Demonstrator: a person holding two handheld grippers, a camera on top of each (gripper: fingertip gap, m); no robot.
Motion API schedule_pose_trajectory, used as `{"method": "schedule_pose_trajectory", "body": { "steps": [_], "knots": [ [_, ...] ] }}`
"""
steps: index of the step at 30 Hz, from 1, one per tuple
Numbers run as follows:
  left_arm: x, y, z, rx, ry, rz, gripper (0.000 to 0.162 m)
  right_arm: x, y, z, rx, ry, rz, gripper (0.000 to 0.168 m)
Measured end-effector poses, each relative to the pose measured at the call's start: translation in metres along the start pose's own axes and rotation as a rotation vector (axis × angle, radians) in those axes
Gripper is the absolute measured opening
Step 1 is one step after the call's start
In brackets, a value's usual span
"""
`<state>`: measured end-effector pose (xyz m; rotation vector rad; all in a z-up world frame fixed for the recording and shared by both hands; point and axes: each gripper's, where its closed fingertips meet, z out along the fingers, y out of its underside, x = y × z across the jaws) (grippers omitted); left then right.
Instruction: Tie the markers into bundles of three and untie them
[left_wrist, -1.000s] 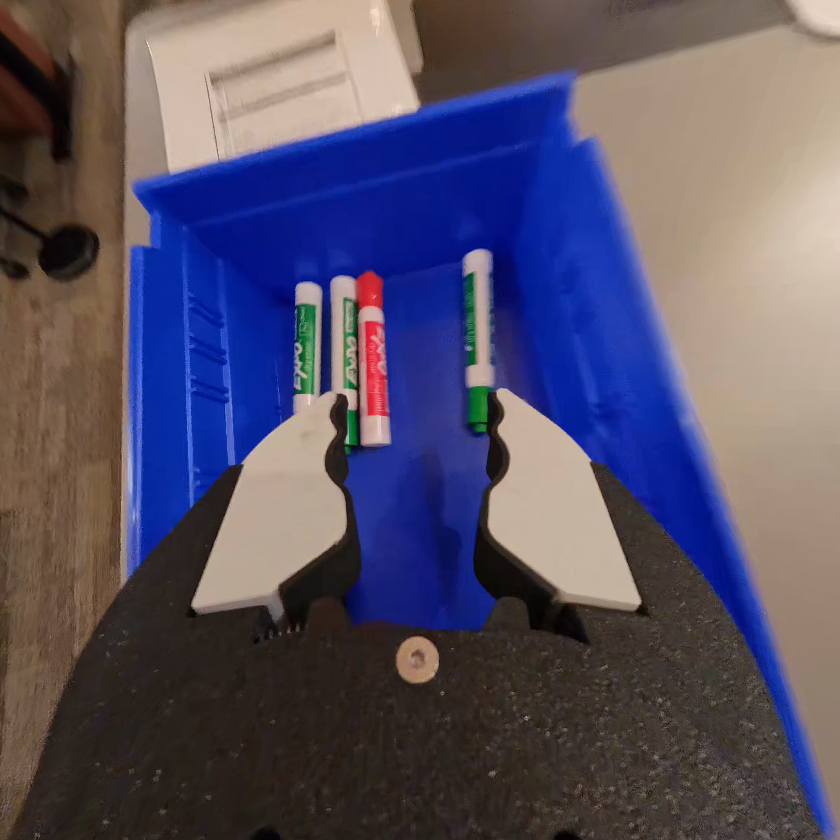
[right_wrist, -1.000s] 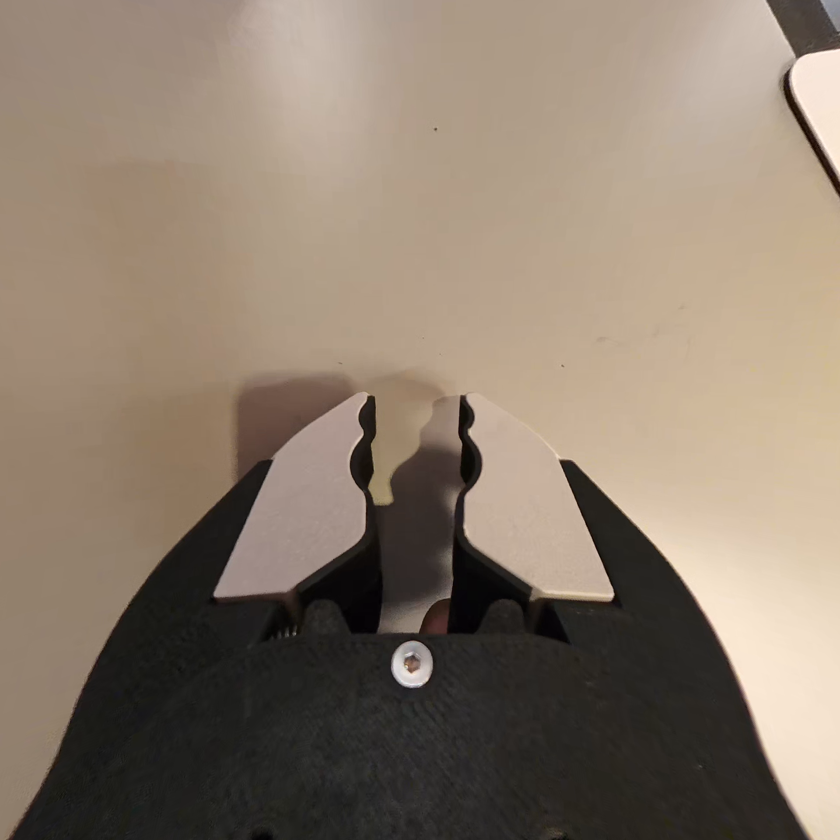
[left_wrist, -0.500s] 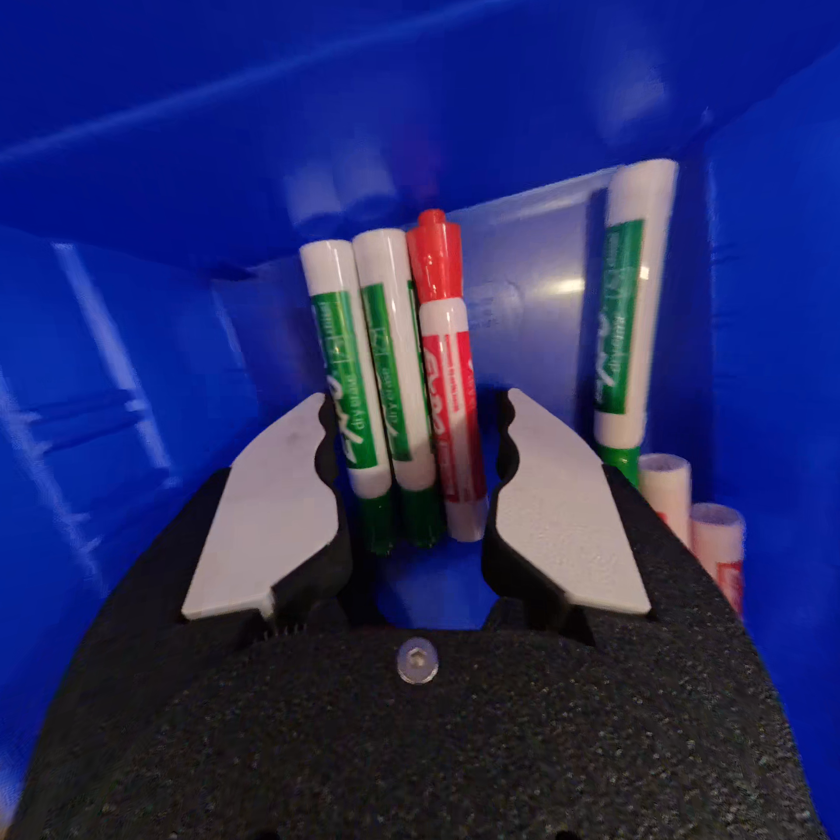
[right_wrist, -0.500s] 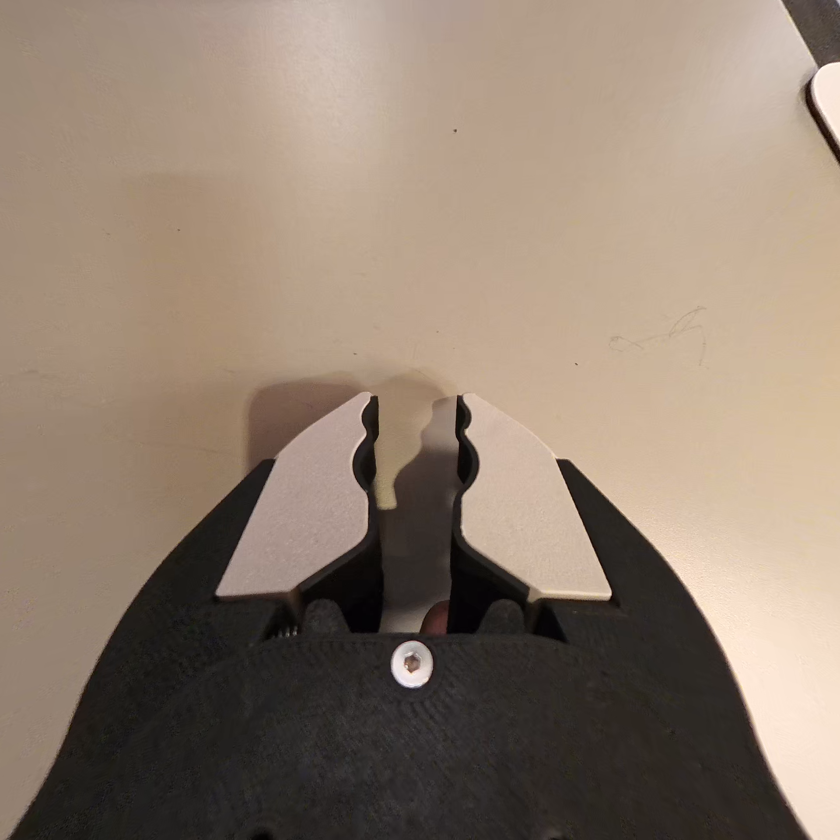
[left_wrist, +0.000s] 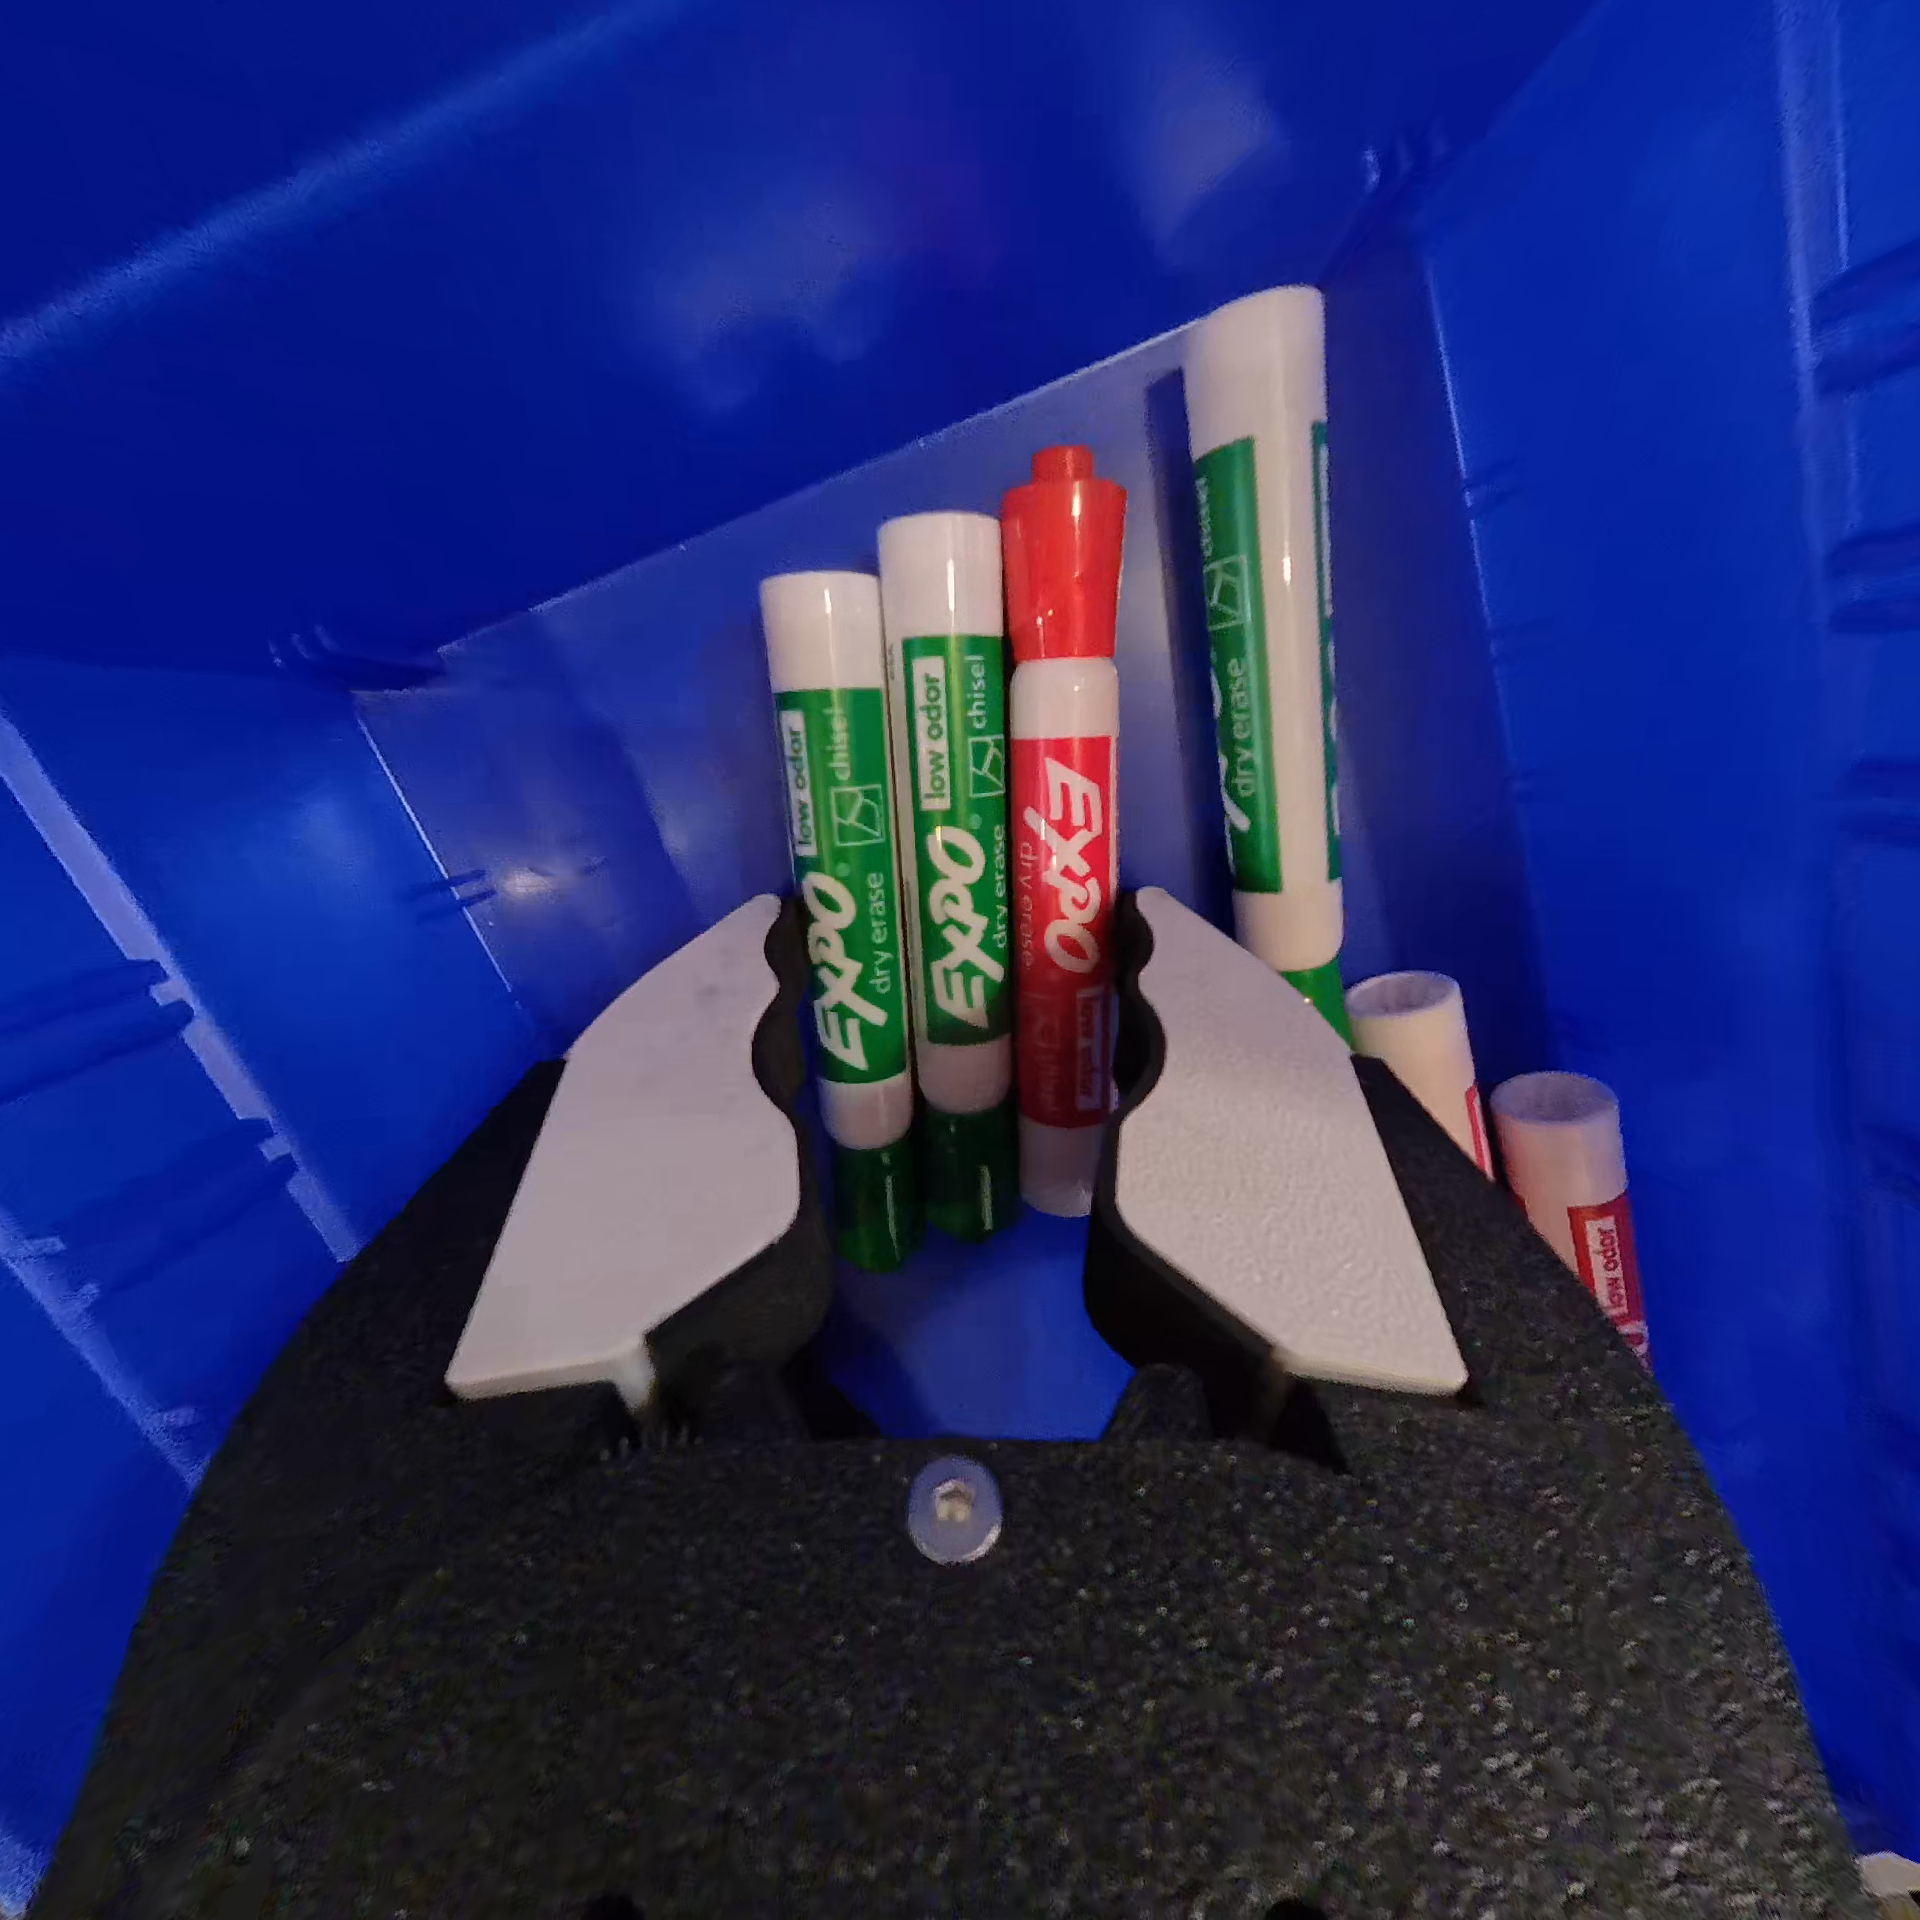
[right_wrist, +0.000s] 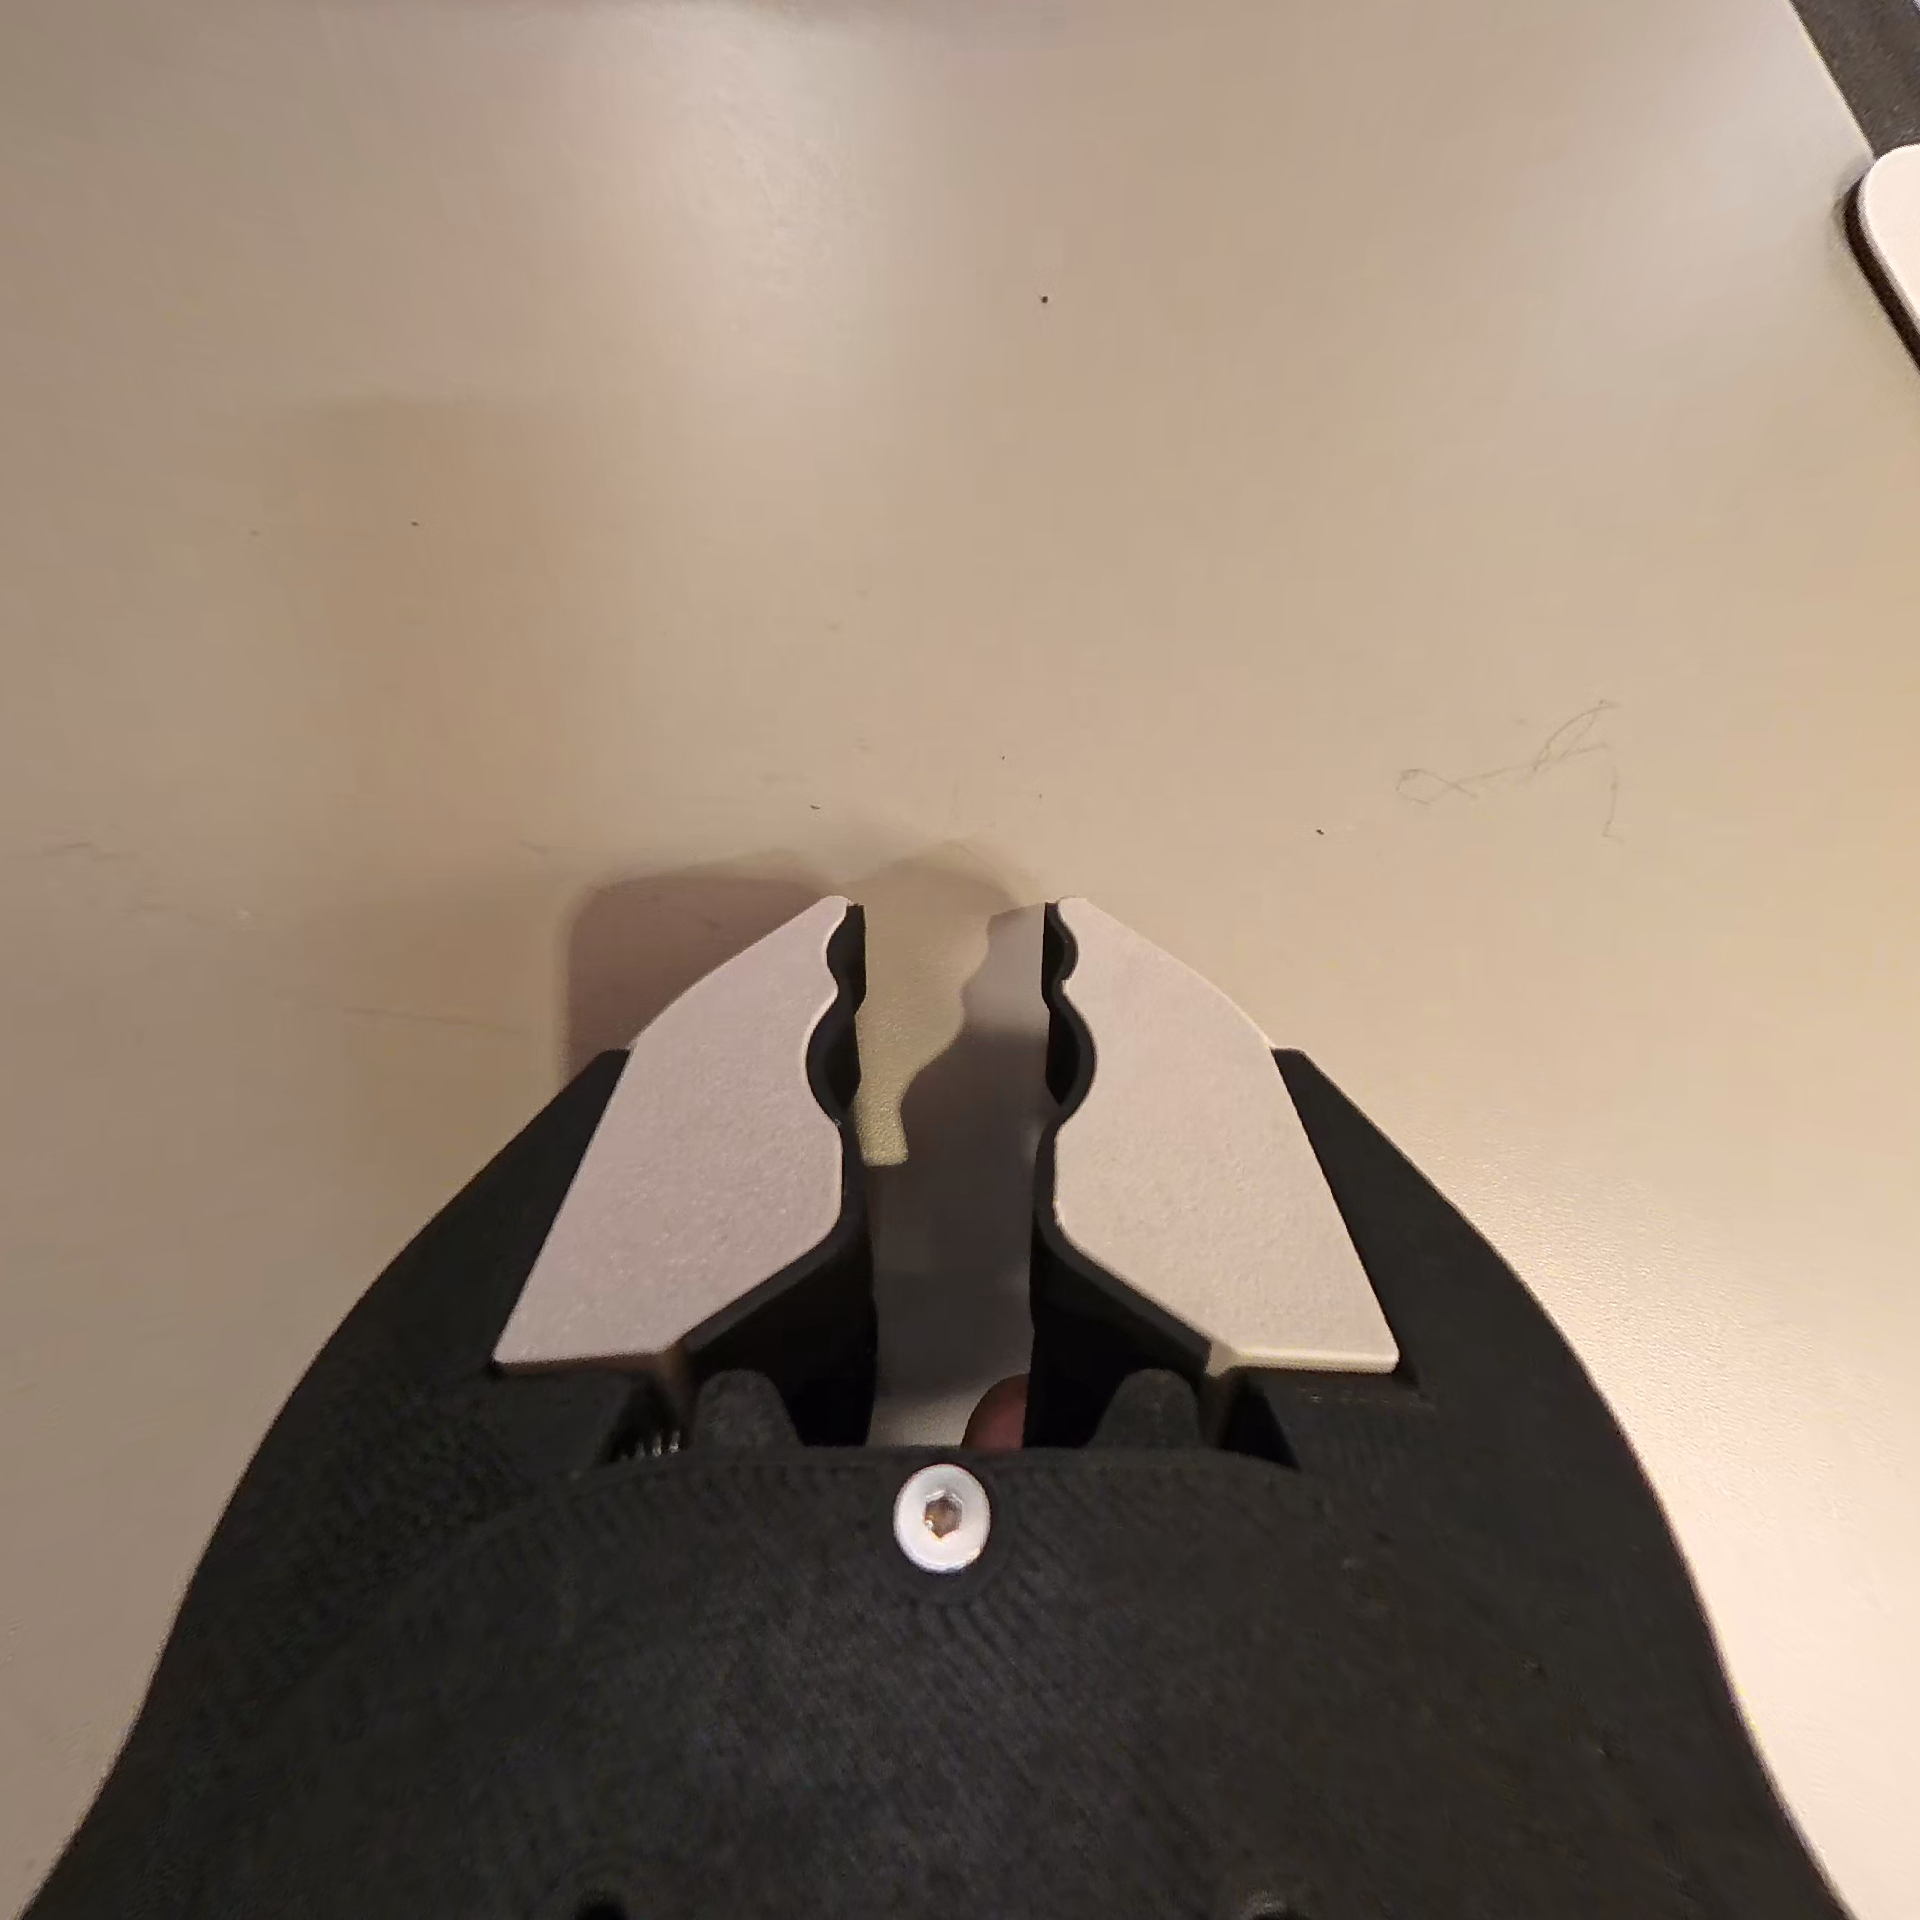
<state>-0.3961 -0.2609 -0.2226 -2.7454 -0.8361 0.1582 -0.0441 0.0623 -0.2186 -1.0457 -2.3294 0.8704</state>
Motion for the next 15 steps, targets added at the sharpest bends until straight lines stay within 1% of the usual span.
{"method": "schedule_pose_trajectory", "body": {
  "steps": [6,7,8,9,10,11,12,13,15],
  "knots": [
    [0.009,-0.001,-0.012,0.012,-0.001,0.039,0.051,0.0,0.0,0.0,0.0,-0.003,0.002,0.032],
    [0.01,-0.002,-0.015,0.017,-0.001,0.046,0.046,0.0,0.0,0.0,0.0,-0.003,0.002,0.032],
    [0.012,-0.004,-0.018,0.027,0.012,0.053,0.023,0.0,0.0,0.0,0.0,-0.003,0.002,0.032],
    [0.012,-0.003,-0.019,0.021,0.008,0.054,0.028,0.0,0.0,0.0,0.0,-0.004,0.002,0.032],
    [0.006,0.001,-0.016,-0.018,-0.034,0.052,0.033,0.0,0.0,0.0,0.0,-0.004,0.002,0.032],
    [-0.002,0.007,-0.014,-0.065,-0.094,0.059,0.048,0.0,0.0,0.0,0.0,-0.004,0.002,0.032],
    [-0.006,0.012,-0.012,-0.097,-0.121,0.072,0.059,0.0,0.0,0.0,0.0,-0.005,0.0,0.032],
    [-0.007,0.013,-0.01,-0.106,-0.125,0.074,0.061,-0.001,0.0,0.0,0.001,-0.005,-0.001,0.032],
    [-0.008,0.01,-0.007,-0.074,-0.115,0.077,0.055,-0.001,0.0,0.0,0.001,-0.006,-0.002,0.032]
  ]
}}
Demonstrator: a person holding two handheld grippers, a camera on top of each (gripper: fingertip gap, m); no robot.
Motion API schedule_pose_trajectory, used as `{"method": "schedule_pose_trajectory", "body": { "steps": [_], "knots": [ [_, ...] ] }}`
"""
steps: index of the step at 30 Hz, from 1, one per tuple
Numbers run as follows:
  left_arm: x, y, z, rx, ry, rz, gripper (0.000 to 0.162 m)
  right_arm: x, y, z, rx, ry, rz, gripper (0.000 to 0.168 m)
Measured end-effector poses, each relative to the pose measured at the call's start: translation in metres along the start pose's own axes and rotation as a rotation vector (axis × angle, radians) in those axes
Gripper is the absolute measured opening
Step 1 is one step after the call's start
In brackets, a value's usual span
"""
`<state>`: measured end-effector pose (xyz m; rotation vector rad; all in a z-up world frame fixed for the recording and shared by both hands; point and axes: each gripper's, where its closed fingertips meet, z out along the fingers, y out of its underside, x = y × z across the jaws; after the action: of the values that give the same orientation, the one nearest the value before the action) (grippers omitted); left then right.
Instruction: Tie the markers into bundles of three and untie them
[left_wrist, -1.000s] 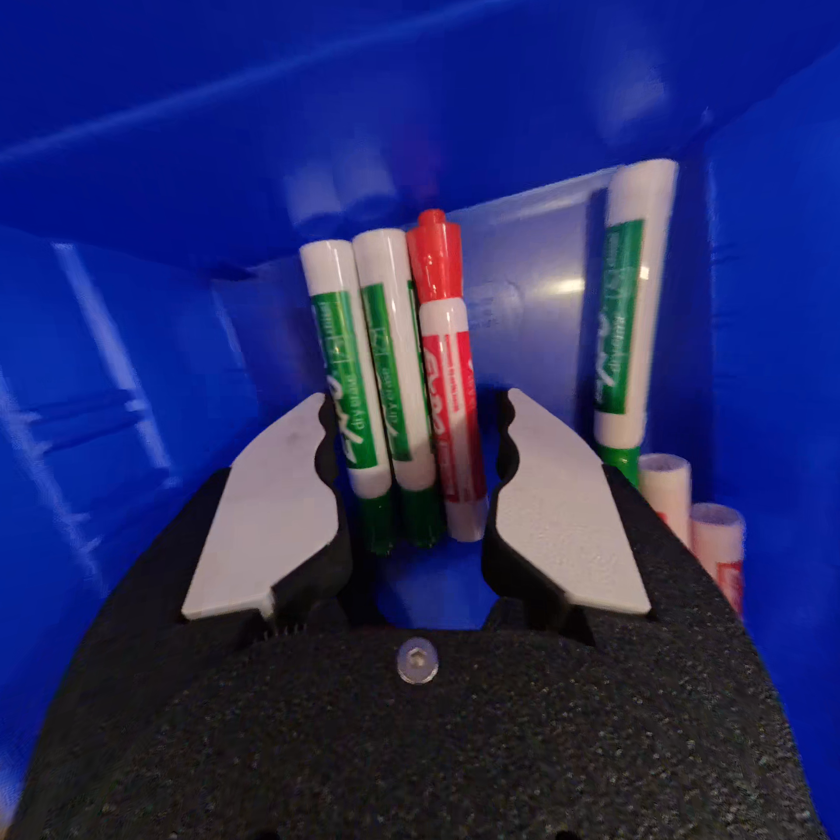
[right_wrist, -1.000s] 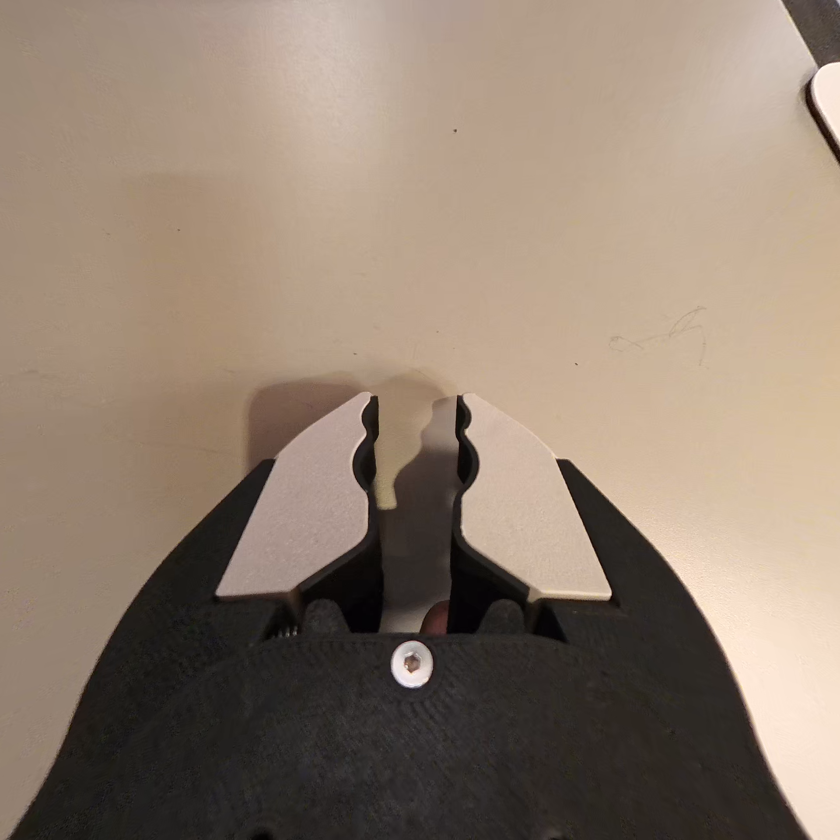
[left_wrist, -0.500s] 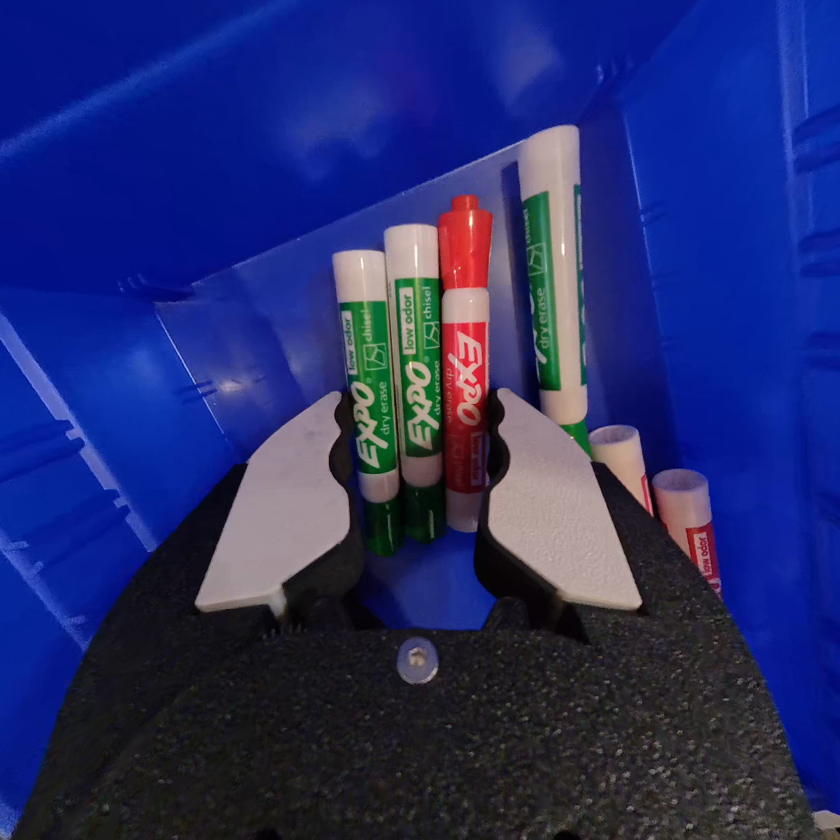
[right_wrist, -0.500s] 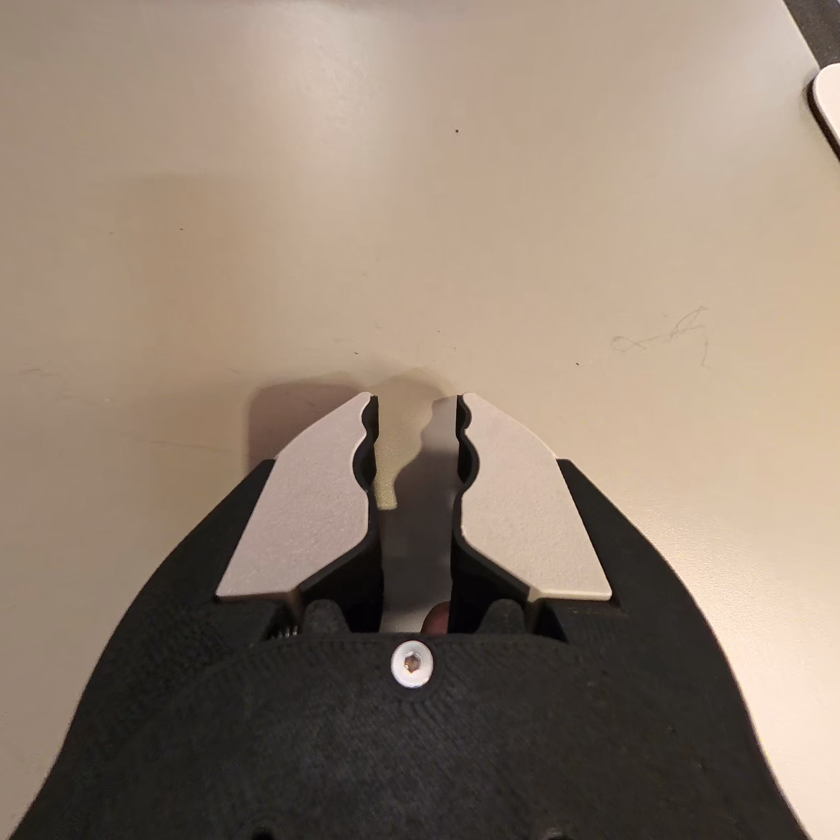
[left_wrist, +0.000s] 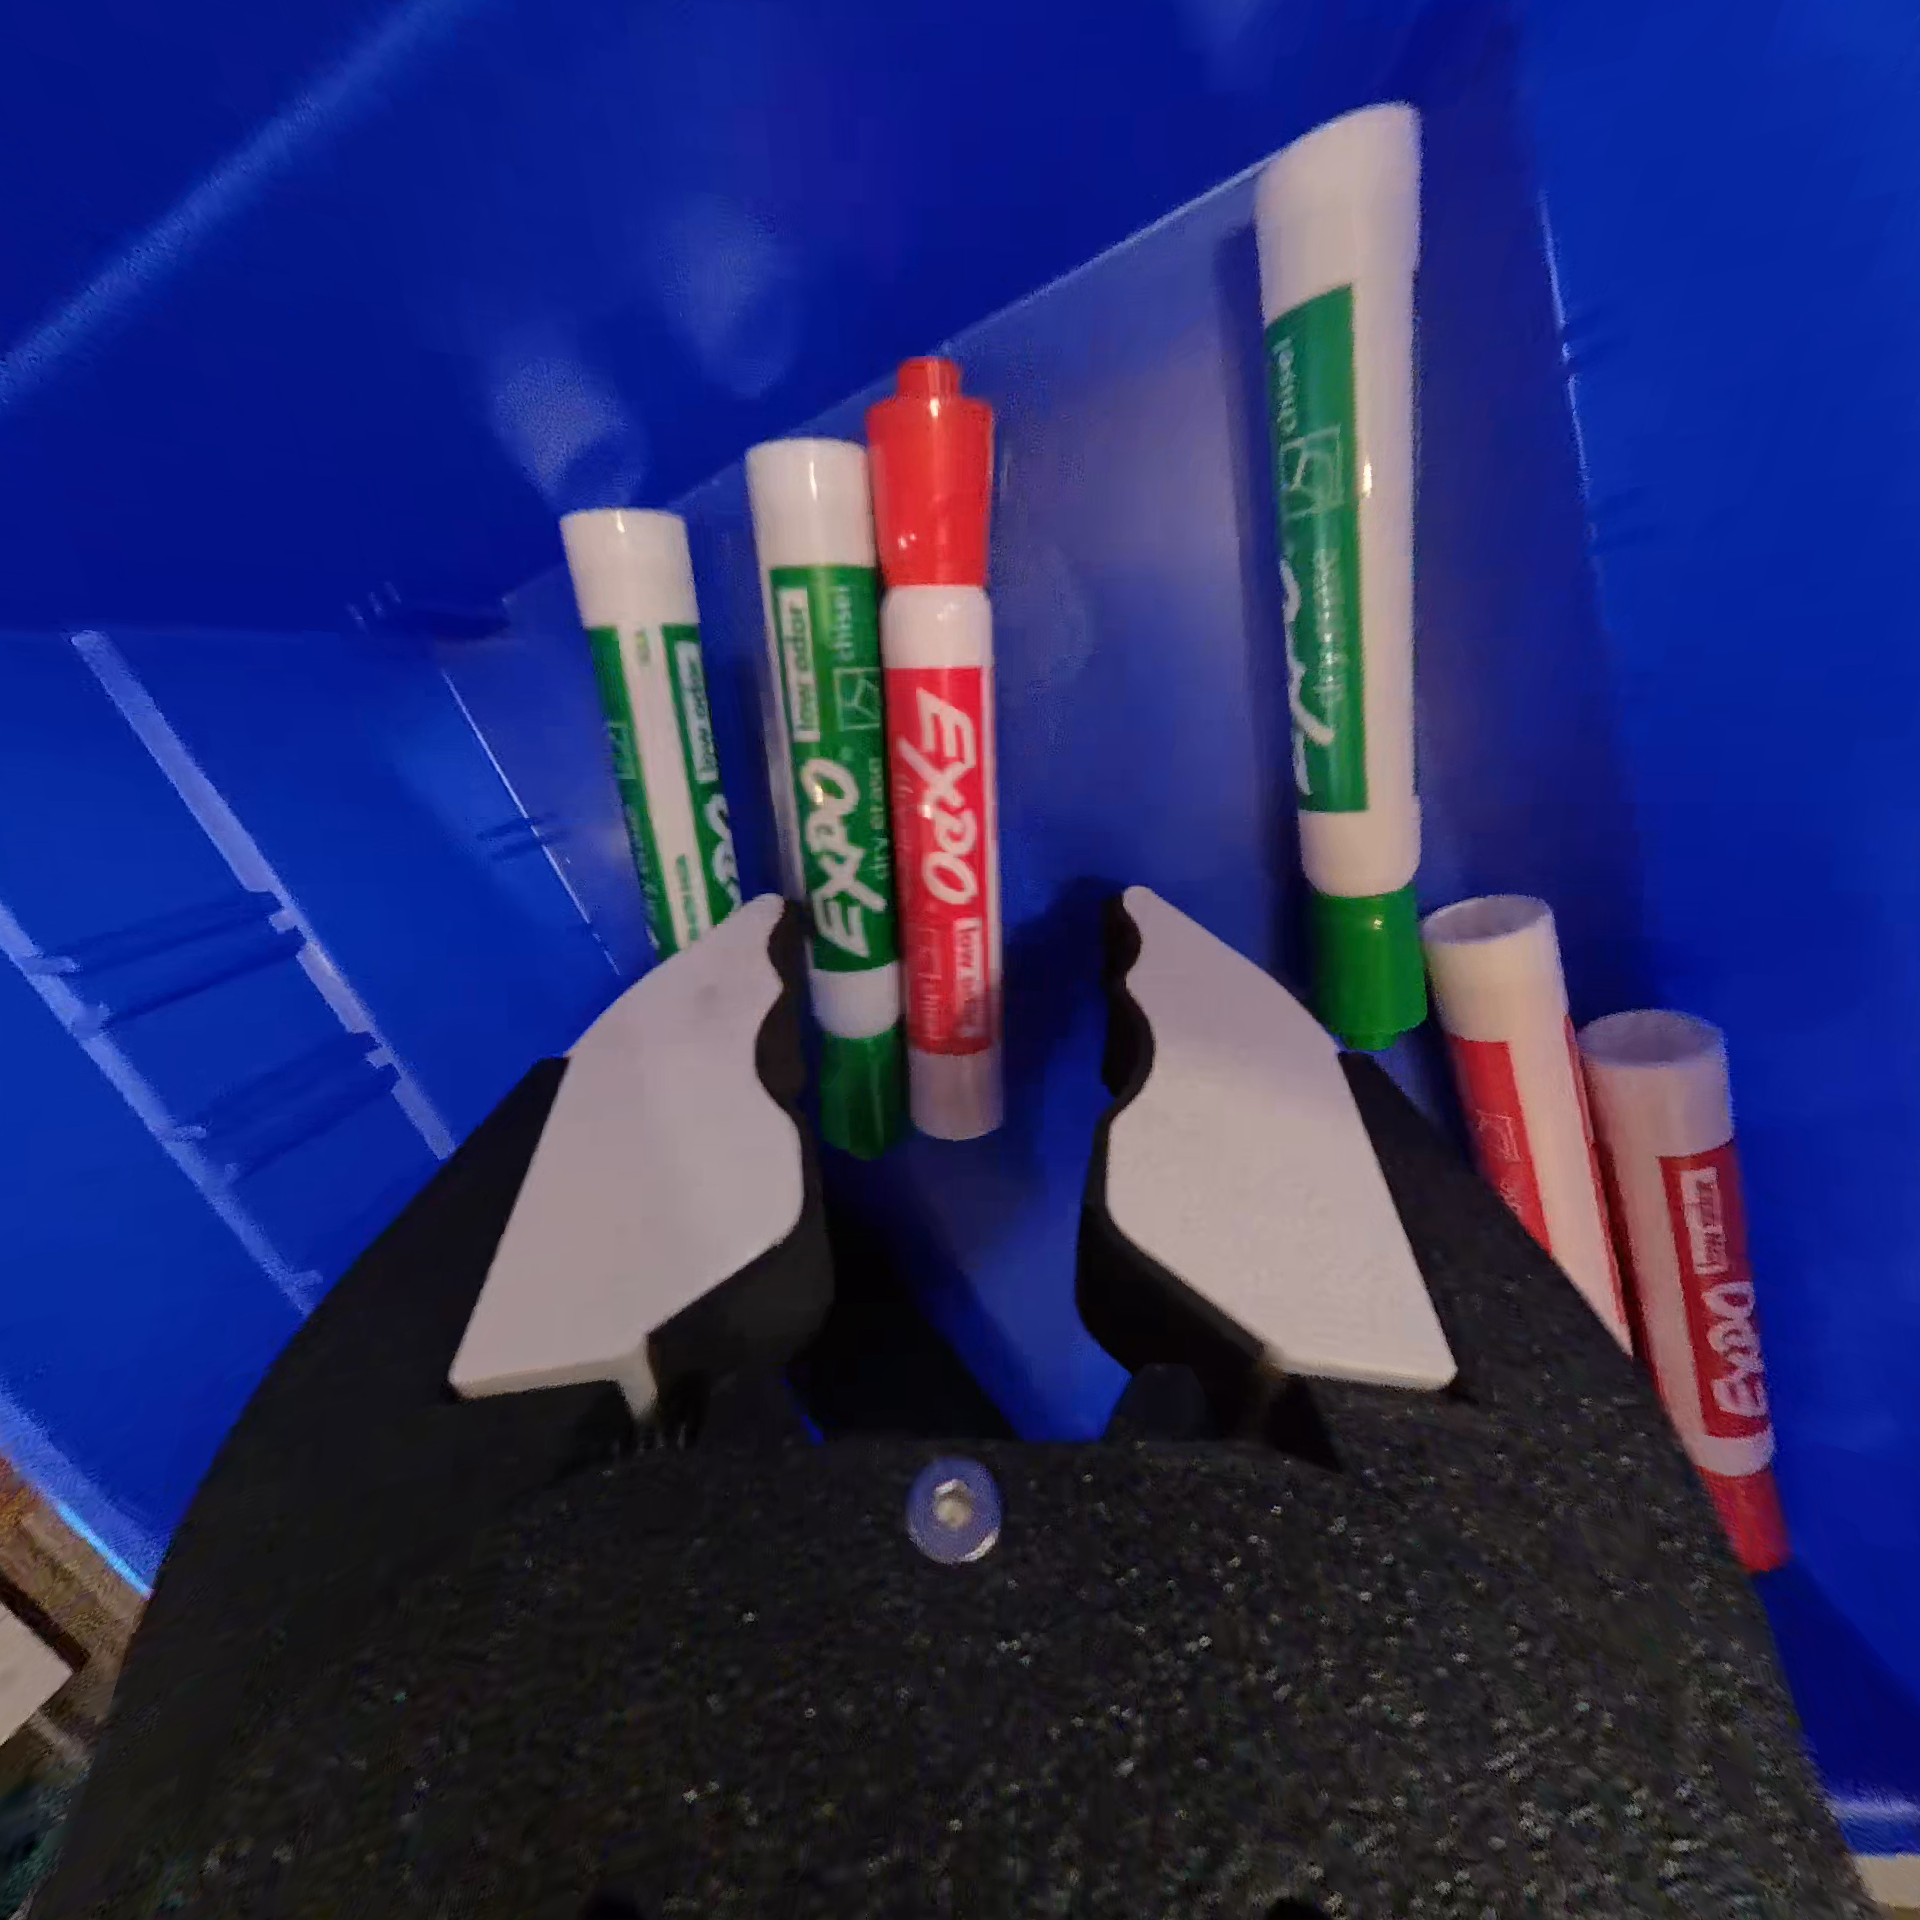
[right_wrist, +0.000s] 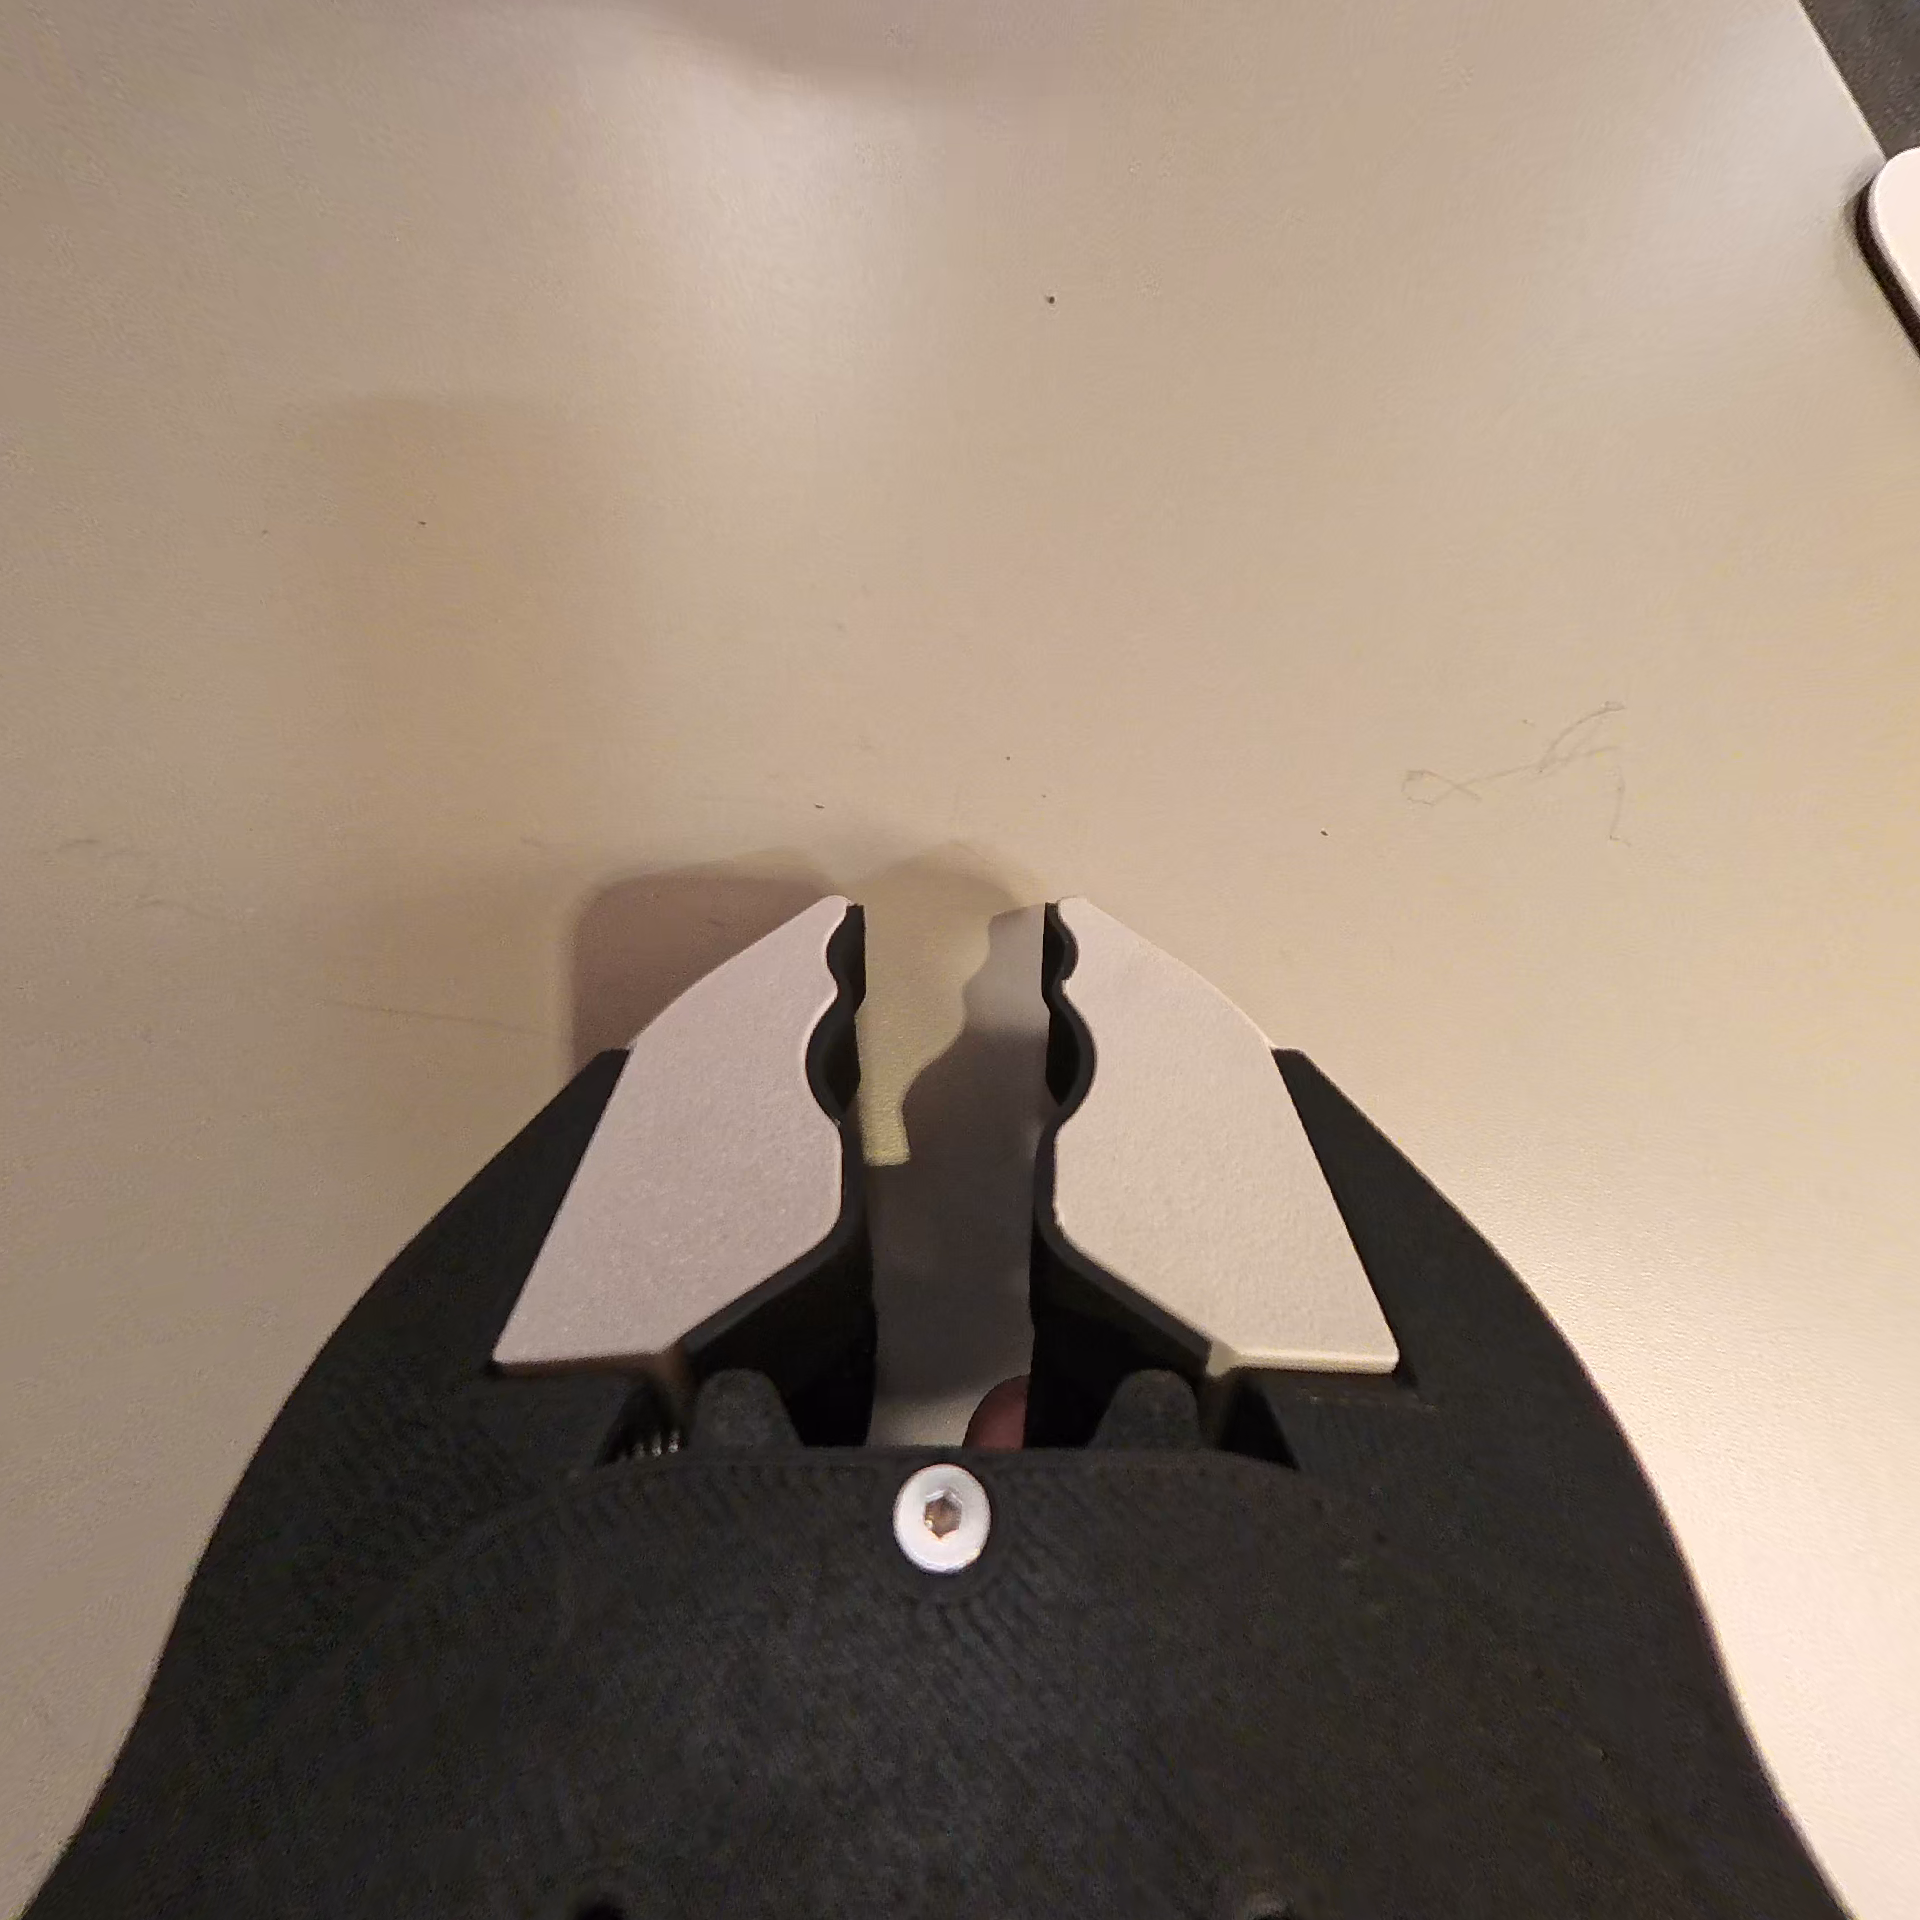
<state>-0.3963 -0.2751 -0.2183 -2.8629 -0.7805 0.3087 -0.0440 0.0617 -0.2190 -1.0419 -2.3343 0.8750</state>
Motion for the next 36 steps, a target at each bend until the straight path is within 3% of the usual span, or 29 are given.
{"method": "schedule_pose_trajectory", "body": {
  "steps": [2,7,10,15,19,20,24,27,36],
  "knots": [
    [-0.005,-0.002,0.002,0.018,-0.004,0.001,0.045,0.0,0.0,0.0,0.0,-0.001,0.001,0.032],
    [-0.012,-0.006,0.004,0.025,0.007,0.03,0.049,0.0,0.0,0.001,0.0,-0.003,0.001,0.032],
    [-0.007,-0.01,0.006,0.029,0.122,0.009,0.048,0.0,0.0,0.001,-0.001,-0.007,0.002,0.031],
    [-0.008,-0.013,0.006,0.021,0.164,-0.022,0.038,-0.001,0.0,0.0,0.004,0.0,-0.01,0.032],
    [0.002,-0.019,-0.013,0.111,0.189,-0.071,0.033,-0.001,-0.001,0.0,0.006,0.006,-0.014,0.033],
    [0.001,-0.025,-0.024,0.179,0.188,-0.09,0.0,-0.001,-0.001,0.0,0.006,0.007,-0.015,0.033],
    [0.001,-0.009,-0.035,0.17,0.168,-0.109,0.0,-0.002,-0.001,0.0,0.009,0.008,-0.023,0.033],
    [0.007,0.002,-0.024,0.115,0.156,-0.1,0.024,-0.002,-0.001,0.0,0.013,0.011,-0.032,0.033],
    [0.02,-0.015,-0.031,0.18,0.206,-0.042,0.038,-0.002,0.0,0.001,0.006,-0.002,-0.017,0.033]
  ]
}}
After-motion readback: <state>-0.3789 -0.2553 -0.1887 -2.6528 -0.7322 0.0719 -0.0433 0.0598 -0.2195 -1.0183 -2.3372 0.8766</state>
